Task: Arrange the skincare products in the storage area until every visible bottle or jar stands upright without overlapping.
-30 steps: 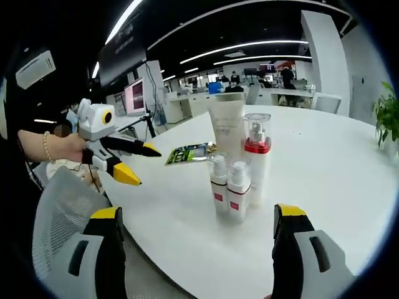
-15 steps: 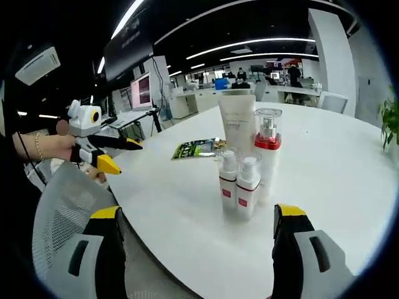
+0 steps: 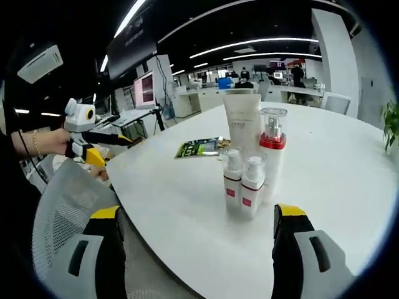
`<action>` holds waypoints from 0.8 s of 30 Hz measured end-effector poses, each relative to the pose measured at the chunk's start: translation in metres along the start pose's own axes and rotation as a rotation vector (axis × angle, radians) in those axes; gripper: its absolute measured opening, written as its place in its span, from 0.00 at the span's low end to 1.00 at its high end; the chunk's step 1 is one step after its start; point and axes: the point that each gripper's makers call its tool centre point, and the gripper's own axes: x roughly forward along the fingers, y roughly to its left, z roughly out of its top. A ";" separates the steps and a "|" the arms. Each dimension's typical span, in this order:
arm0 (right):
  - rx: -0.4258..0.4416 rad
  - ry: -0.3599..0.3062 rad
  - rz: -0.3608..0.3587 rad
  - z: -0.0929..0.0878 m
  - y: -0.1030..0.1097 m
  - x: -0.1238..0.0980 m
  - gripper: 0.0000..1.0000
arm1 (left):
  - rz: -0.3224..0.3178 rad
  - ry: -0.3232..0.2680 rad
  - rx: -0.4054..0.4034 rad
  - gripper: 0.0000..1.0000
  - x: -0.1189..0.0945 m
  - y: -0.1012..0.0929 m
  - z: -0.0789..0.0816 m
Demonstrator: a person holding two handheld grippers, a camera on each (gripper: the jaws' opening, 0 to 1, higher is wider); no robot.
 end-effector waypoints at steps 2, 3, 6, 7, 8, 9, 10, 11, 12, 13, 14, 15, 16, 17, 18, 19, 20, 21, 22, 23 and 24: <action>-0.024 -0.009 -0.016 0.002 -0.002 -0.001 0.98 | 0.005 -0.006 -0.001 0.99 -0.001 0.003 0.002; -0.034 -0.017 -0.017 0.004 -0.001 -0.002 0.97 | 0.006 -0.009 -0.003 0.99 -0.001 0.002 0.002; -0.019 -0.014 -0.014 0.003 -0.001 -0.002 0.97 | 0.012 -0.003 0.001 0.99 0.000 0.004 0.001; -0.021 -0.015 -0.015 0.003 -0.002 -0.002 0.97 | 0.011 -0.003 0.002 0.99 -0.001 0.003 0.001; -0.024 -0.016 -0.018 0.004 -0.002 -0.002 0.97 | 0.012 -0.004 0.004 0.99 -0.001 0.004 0.001; -0.022 -0.016 -0.017 0.004 -0.002 -0.002 0.97 | 0.013 -0.005 0.005 0.99 -0.001 0.004 0.002; -0.021 -0.016 -0.017 0.004 -0.001 -0.003 0.97 | 0.014 -0.005 0.006 0.99 -0.001 0.004 0.002; -0.021 -0.011 -0.020 0.003 -0.001 -0.003 0.97 | 0.012 -0.002 0.007 0.98 -0.001 0.004 0.001; -0.023 -0.010 -0.021 0.003 -0.002 -0.003 0.97 | 0.012 0.000 0.008 0.98 -0.001 0.004 0.001; -0.024 -0.010 -0.020 0.003 -0.001 -0.003 0.98 | 0.015 0.003 0.011 0.99 -0.001 0.003 0.000; -0.023 -0.010 -0.018 0.003 -0.001 -0.003 0.98 | 0.016 0.004 0.011 0.99 0.000 0.003 0.001; -0.025 -0.009 -0.017 0.003 0.000 -0.002 0.98 | 0.014 0.003 0.010 0.99 -0.001 0.004 0.001; -0.025 -0.008 -0.017 0.003 0.000 -0.003 0.98 | 0.016 0.002 0.008 0.99 -0.001 0.004 0.001; -0.025 -0.005 -0.015 0.003 0.000 -0.002 0.98 | 0.018 0.002 0.009 0.99 -0.002 0.005 0.001; -0.025 -0.005 -0.014 0.002 0.001 -0.002 0.98 | 0.017 0.002 0.008 0.98 -0.002 0.005 0.001; -0.024 -0.001 -0.015 0.002 0.000 -0.002 0.98 | 0.016 0.002 0.006 0.98 -0.002 0.006 0.000; -0.023 -0.001 -0.014 0.002 0.001 -0.002 0.98 | 0.016 0.003 0.007 0.98 -0.002 0.006 0.000; -0.022 -0.003 -0.015 0.002 0.001 -0.002 0.98 | 0.016 0.005 0.009 0.98 -0.002 0.006 0.000; -0.021 -0.004 -0.017 0.002 0.000 -0.002 0.98 | 0.015 0.005 0.010 0.98 -0.002 0.006 0.000; -0.020 -0.005 -0.019 0.003 0.000 -0.002 0.98 | 0.011 0.007 0.009 0.99 -0.002 0.006 -0.001; -0.019 -0.006 -0.021 0.003 0.000 -0.002 0.98 | 0.011 0.009 0.009 0.99 -0.002 0.006 -0.001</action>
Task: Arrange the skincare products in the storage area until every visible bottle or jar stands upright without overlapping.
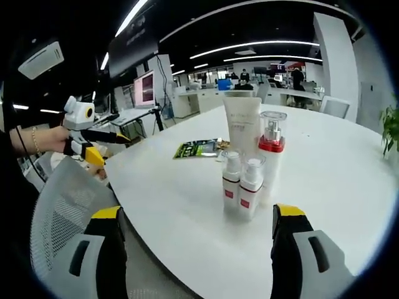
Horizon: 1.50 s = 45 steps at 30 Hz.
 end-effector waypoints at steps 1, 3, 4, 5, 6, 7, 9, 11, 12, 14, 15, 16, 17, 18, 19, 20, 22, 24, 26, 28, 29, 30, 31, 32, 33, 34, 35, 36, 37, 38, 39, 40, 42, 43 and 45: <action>0.001 0.001 -0.001 0.000 0.000 0.000 0.98 | 0.002 0.005 0.000 0.99 0.000 0.000 -0.001; 0.003 0.001 -0.005 0.000 0.000 0.000 0.98 | -0.005 0.004 -0.003 0.99 0.001 0.000 -0.001; 0.003 0.002 -0.005 0.000 0.000 0.000 0.98 | -0.006 0.005 -0.003 0.99 0.001 0.001 -0.001; 0.000 0.000 -0.007 0.000 0.000 0.000 0.98 | -0.008 0.010 -0.001 0.99 0.002 0.000 -0.002; -0.002 -0.003 -0.007 0.001 -0.001 0.000 0.97 | -0.009 0.017 0.002 0.99 0.002 0.001 -0.002; 0.000 -0.003 -0.006 0.001 -0.001 0.000 0.97 | -0.011 0.025 0.006 0.99 0.003 0.002 -0.003; 0.016 0.006 -0.002 -0.001 0.000 0.000 0.97 | -0.016 0.032 0.004 0.99 0.005 0.004 -0.003; 0.018 0.013 -0.012 -0.002 -0.003 0.000 0.97 | -0.023 0.049 0.006 0.96 0.007 0.006 -0.003; 0.021 0.011 -0.016 -0.002 -0.003 0.000 0.98 | -0.028 0.057 0.009 0.96 0.008 0.006 -0.003; 0.028 0.007 -0.023 -0.001 -0.004 0.000 0.98 | -0.040 0.061 0.019 0.96 0.011 0.005 0.000; 0.030 0.005 -0.031 -0.001 -0.006 -0.001 0.98 | -0.046 0.067 0.026 0.96 0.013 0.005 0.001; 0.033 0.003 -0.036 -0.001 -0.007 -0.001 0.98 | -0.050 0.070 0.032 0.96 0.015 0.005 0.001; 0.040 0.001 -0.039 -0.001 -0.008 -0.001 0.98 | -0.055 0.075 0.038 0.96 0.016 0.006 0.002; 0.044 0.002 -0.041 -0.001 -0.008 -0.001 0.99 | -0.057 0.084 0.043 0.95 0.018 0.007 0.002; 0.043 0.003 -0.044 -0.001 -0.008 -0.002 0.98 | -0.058 0.094 0.047 0.95 0.021 0.010 0.002; 0.043 0.003 -0.045 -0.001 -0.009 -0.002 0.98 | -0.061 0.100 0.049 0.95 0.022 0.011 0.002; 0.043 -0.001 -0.048 0.000 -0.009 -0.002 0.98 | -0.064 0.107 0.053 0.95 0.027 0.015 0.004; 0.039 0.002 -0.052 0.000 -0.010 -0.001 0.98 | -0.077 0.116 0.067 0.95 0.031 0.014 0.007; 0.030 0.006 -0.056 0.000 -0.010 -0.001 0.98 | -0.085 0.134 0.087 0.95 0.036 0.018 0.008; 0.024 0.009 -0.063 0.000 -0.011 -0.001 0.98 | -0.087 0.145 0.101 0.94 0.041 0.023 0.010; 0.021 0.010 -0.066 0.000 -0.012 -0.001 0.97 | -0.086 0.149 0.102 0.94 0.042 0.025 0.011; 0.022 0.011 -0.068 0.000 -0.013 -0.001 0.97 | -0.088 0.155 0.107 0.94 0.045 0.027 0.013; 0.025 0.010 -0.071 0.000 -0.014 -0.001 0.97 | -0.087 0.159 0.116 0.93 0.048 0.030 0.014; 0.029 0.011 -0.075 0.000 -0.015 -0.001 0.97 | -0.081 0.169 0.126 0.93 0.051 0.035 0.015; 0.031 0.011 -0.079 0.000 -0.016 -0.002 0.97 | -0.080 0.180 0.132 0.93 0.052 0.036 0.015; 0.034 0.010 -0.083 0.000 -0.017 -0.002 0.97 | -0.074 0.195 0.138 0.92 0.054 0.040 0.015; 0.037 0.008 -0.086 0.000 -0.018 -0.002 0.97 | -0.068 0.198 0.135 0.91 0.056 0.044 0.016; 0.043 0.007 -0.091 0.000 -0.019 -0.002 0.97 | -0.067 0.202 0.132 0.92 0.059 0.047 0.017; 0.046 0.007 -0.095 0.000 -0.020 -0.002 0.97 | -0.067 0.205 0.131 0.92 0.060 0.048 0.016; 0.047 0.008 -0.097 0.000 -0.020 -0.003 0.97 | -0.066 0.211 0.130 0.92 0.061 0.050 0.016; 0.050 0.008 -0.104 0.000 -0.022 -0.003 0.97 | -0.067 0.218 0.137 0.91 0.063 0.052 0.017; 0.053 0.008 -0.106 -0.001 -0.023 -0.003 0.96 | -0.068 0.223 0.142 0.91 0.064 0.053 0.017; 0.061 0.006 -0.108 0.000 -0.023 -0.003 0.96 | -0.067 0.236 0.156 0.91 0.067 0.059 0.017; 0.063 0.009 -0.108 -0.001 -0.023 -0.003 0.96 | -0.066 0.247 0.162 0.91 0.072 0.066 0.018; 0.063 0.011 -0.107 -0.001 -0.023 -0.003 0.95 | -0.067 0.259 0.172 0.90 0.075 0.070 0.019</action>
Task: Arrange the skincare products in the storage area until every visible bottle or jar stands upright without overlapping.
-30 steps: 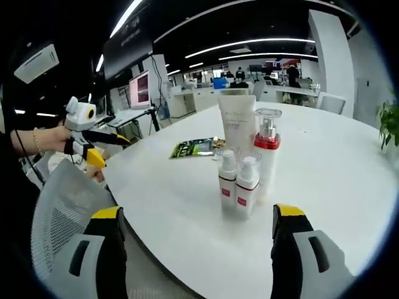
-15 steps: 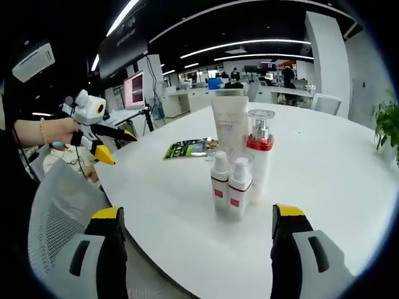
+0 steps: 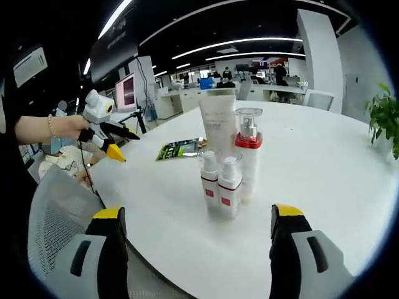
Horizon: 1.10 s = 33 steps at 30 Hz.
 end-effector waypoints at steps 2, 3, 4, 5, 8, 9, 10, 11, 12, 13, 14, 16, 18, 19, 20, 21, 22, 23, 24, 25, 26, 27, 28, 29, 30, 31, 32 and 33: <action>0.002 0.003 0.000 -0.001 0.000 0.000 0.95 | 0.002 0.012 0.011 0.90 0.002 0.008 0.001; 0.003 0.006 0.000 -0.002 0.000 0.000 0.95 | 0.005 0.019 0.018 0.90 0.003 0.012 0.001; 0.004 0.008 0.001 -0.002 0.000 0.000 0.95 | 0.008 0.028 0.029 0.90 0.005 0.015 0.001; 0.007 0.010 0.000 -0.002 -0.001 0.000 0.95 | 0.008 0.033 0.036 0.90 0.006 0.017 0.002; 0.007 0.008 -0.004 -0.002 -0.001 0.000 0.95 | 0.011 0.048 0.049 0.89 0.010 0.021 0.003; 0.009 0.007 -0.005 -0.002 -0.001 0.000 0.94 | 0.010 0.056 0.058 0.89 0.011 0.024 0.004; 0.011 0.008 -0.006 -0.002 -0.001 0.000 0.94 | 0.009 0.062 0.064 0.89 0.013 0.026 0.004; 0.015 0.009 -0.009 -0.003 -0.002 0.000 0.94 | 0.009 0.067 0.069 0.89 0.015 0.028 0.004; 0.015 0.011 -0.010 -0.003 -0.002 -0.001 0.94 | 0.008 0.070 0.072 0.89 0.016 0.030 0.004; 0.015 0.012 -0.012 -0.003 -0.002 -0.001 0.94 | 0.004 0.075 0.081 0.89 0.019 0.032 0.004; 0.016 0.013 -0.012 -0.003 -0.002 -0.001 0.94 | 0.003 0.081 0.087 0.89 0.020 0.034 0.004; 0.028 0.010 -0.005 -0.003 -0.001 -0.001 0.95 | -0.002 0.102 0.105 0.89 0.025 0.038 0.001; 0.067 -0.017 0.007 0.001 -0.002 -0.001 0.95 | 0.011 0.116 0.124 0.89 0.031 0.046 -0.002; 0.081 -0.022 0.009 0.001 -0.004 -0.002 0.95 | 0.010 0.118 0.125 0.88 0.032 0.048 -0.001; 0.092 -0.025 0.005 0.000 -0.006 -0.002 0.95 | 0.007 0.119 0.128 0.88 0.032 0.049 0.001; 0.099 -0.023 0.001 -0.001 -0.009 -0.001 0.95 | 0.007 0.121 0.129 0.87 0.033 0.051 0.002; 0.104 -0.022 -0.003 -0.002 -0.011 -0.001 0.95 | 0.007 0.123 0.131 0.88 0.035 0.053 0.004; 0.107 -0.022 -0.005 -0.001 -0.010 -0.001 0.95 | 0.005 0.125 0.135 0.88 0.036 0.055 0.005; 0.113 -0.019 -0.005 -0.002 -0.010 -0.001 0.95 | -0.001 0.128 0.144 0.88 0.036 0.054 0.006; 0.117 -0.017 -0.004 -0.002 -0.009 -0.001 0.95 | -0.002 0.131 0.147 0.88 0.038 0.056 0.007; 0.120 -0.015 -0.004 -0.002 -0.009 -0.001 0.95 | -0.002 0.139 0.148 0.88 0.043 0.064 0.009; 0.120 -0.011 -0.006 -0.003 -0.010 0.000 0.95 | -0.003 0.145 0.148 0.88 0.045 0.066 0.010; 0.118 -0.009 -0.008 -0.004 -0.011 0.000 0.95 | -0.007 0.149 0.148 0.88 0.046 0.065 0.010; 0.119 -0.008 -0.011 -0.004 -0.011 0.000 0.95 | -0.012 0.156 0.152 0.87 0.047 0.065 0.011; 0.122 -0.007 -0.013 -0.005 -0.012 0.000 0.95 | -0.012 0.161 0.157 0.87 0.049 0.065 0.010; 0.127 -0.005 -0.015 -0.005 -0.013 0.000 0.95 | -0.014 0.168 0.162 0.87 0.051 0.066 0.009; 0.130 -0.003 -0.016 -0.006 -0.013 0.000 0.94 | -0.018 0.176 0.169 0.87 0.055 0.069 0.009; 0.138 -0.002 -0.015 -0.007 -0.014 0.000 0.94 | -0.020 0.180 0.173 0.87 0.057 0.071 0.009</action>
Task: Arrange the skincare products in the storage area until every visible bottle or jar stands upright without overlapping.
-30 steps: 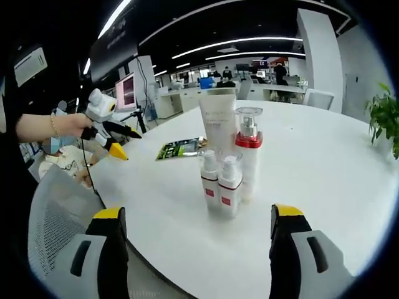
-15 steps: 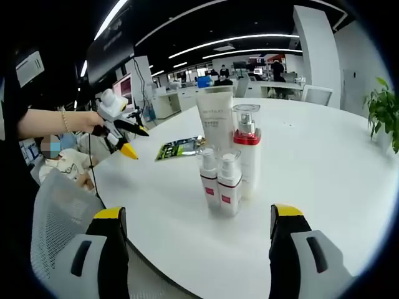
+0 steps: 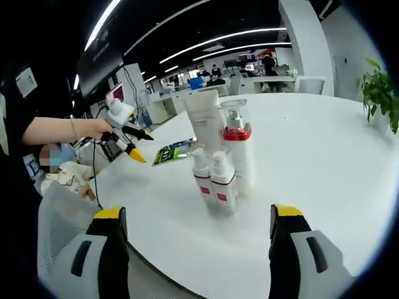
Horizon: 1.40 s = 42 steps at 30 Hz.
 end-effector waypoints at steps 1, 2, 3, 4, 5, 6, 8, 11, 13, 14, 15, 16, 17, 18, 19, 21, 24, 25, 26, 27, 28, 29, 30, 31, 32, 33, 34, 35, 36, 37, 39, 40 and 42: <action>0.005 -0.003 -0.001 0.000 -0.001 0.000 0.94 | 0.000 0.004 0.002 0.87 0.003 0.003 0.000; 0.005 -0.004 -0.003 0.000 -0.001 0.000 0.94 | -0.002 0.006 0.003 0.87 0.005 0.005 0.001; 0.005 -0.002 -0.005 -0.001 -0.001 0.000 0.94 | -0.006 0.006 0.000 0.87 0.006 0.006 0.001; 0.007 0.000 -0.005 -0.001 0.000 0.000 0.94 | -0.008 0.007 -0.001 0.87 0.008 0.006 0.002; 0.008 0.004 -0.006 -0.001 0.000 0.000 0.94 | -0.010 0.010 0.001 0.87 0.008 0.005 0.001; 0.006 0.008 -0.007 -0.002 0.000 0.000 0.94 | -0.014 0.017 0.005 0.87 0.009 0.004 0.000; 0.001 0.015 -0.010 -0.003 -0.001 0.000 0.94 | -0.018 0.028 0.015 0.86 0.018 0.008 0.001; 0.002 0.028 -0.012 -0.006 -0.002 0.001 0.94 | -0.025 0.043 0.027 0.86 0.030 0.015 0.003; 0.003 0.031 -0.012 -0.006 -0.001 0.001 0.93 | -0.024 0.047 0.030 0.86 0.032 0.016 0.001; 0.004 0.036 -0.014 -0.007 -0.001 0.001 0.93 | -0.028 0.047 0.029 0.86 0.032 0.016 0.001; 0.003 0.038 -0.015 -0.008 -0.002 0.001 0.93 | -0.030 0.047 0.027 0.85 0.036 0.020 0.004; 0.003 0.040 -0.015 -0.009 -0.002 0.001 0.93 | -0.030 0.053 0.025 0.85 0.039 0.023 0.005; 0.004 0.042 -0.017 -0.009 -0.002 0.001 0.93 | -0.031 0.058 0.027 0.84 0.038 0.023 0.005; 0.005 0.046 -0.019 -0.010 -0.002 0.001 0.93 | -0.033 0.062 0.028 0.84 0.039 0.023 0.005; 0.004 0.047 -0.020 -0.010 -0.002 0.001 0.93 | -0.035 0.067 0.029 0.84 0.041 0.025 0.006; 0.006 0.048 -0.022 -0.010 -0.002 0.001 0.93 | -0.044 0.079 0.035 0.84 0.047 0.027 0.007; 0.009 0.050 -0.026 -0.011 -0.003 0.001 0.93 | -0.054 0.094 0.051 0.84 0.049 0.023 0.006; 0.010 0.050 -0.027 -0.011 -0.003 0.001 0.93 | -0.056 0.099 0.056 0.84 0.052 0.025 0.008; 0.013 0.051 -0.027 -0.011 -0.004 0.002 0.93 | -0.055 0.106 0.063 0.83 0.054 0.026 0.009; 0.014 0.052 -0.027 -0.011 -0.004 0.002 0.93 | -0.052 0.118 0.073 0.83 0.053 0.025 0.009; 0.013 0.054 -0.028 -0.011 -0.004 0.001 0.93 | -0.051 0.125 0.078 0.83 0.053 0.025 0.009; 0.014 0.054 -0.027 -0.011 -0.003 0.001 0.93 | -0.053 0.128 0.081 0.83 0.054 0.025 0.009; 0.015 0.054 -0.027 -0.011 -0.003 0.002 0.93 | -0.057 0.131 0.082 0.83 0.055 0.025 0.009; 0.015 0.056 -0.027 -0.011 -0.004 0.002 0.93 | -0.061 0.140 0.082 0.83 0.058 0.027 0.008; 0.014 0.058 -0.028 -0.012 -0.004 0.002 0.93 | -0.060 0.148 0.086 0.82 0.060 0.027 0.008; 0.014 0.058 -0.028 -0.012 -0.003 0.002 0.93 | -0.054 0.165 0.097 0.81 0.059 0.026 0.005; 0.015 0.058 -0.028 -0.012 -0.004 0.002 0.93 | -0.051 0.177 0.101 0.80 0.059 0.026 0.003; 0.015 0.058 -0.028 -0.012 -0.004 0.002 0.92 | -0.064 0.173 0.096 0.80 0.059 0.023 0.004; 0.016 0.059 -0.027 -0.012 -0.004 0.002 0.92 | -0.062 0.180 0.088 0.80 0.058 0.024 0.004; 0.017 0.059 -0.027 -0.012 -0.003 0.002 0.92 | -0.056 0.182 0.098 0.81 0.058 0.027 0.005; 0.017 0.059 -0.026 -0.012 -0.003 0.002 0.92 | -0.064 0.195 0.102 0.80 0.056 0.024 0.004; 0.017 0.060 -0.026 -0.012 -0.003 0.002 0.92 | -0.068 0.200 0.105 0.79 0.056 0.024 0.004; 0.017 0.060 -0.025 -0.012 -0.002 0.003 0.92 | -0.068 0.198 0.115 0.77 0.056 0.026 0.006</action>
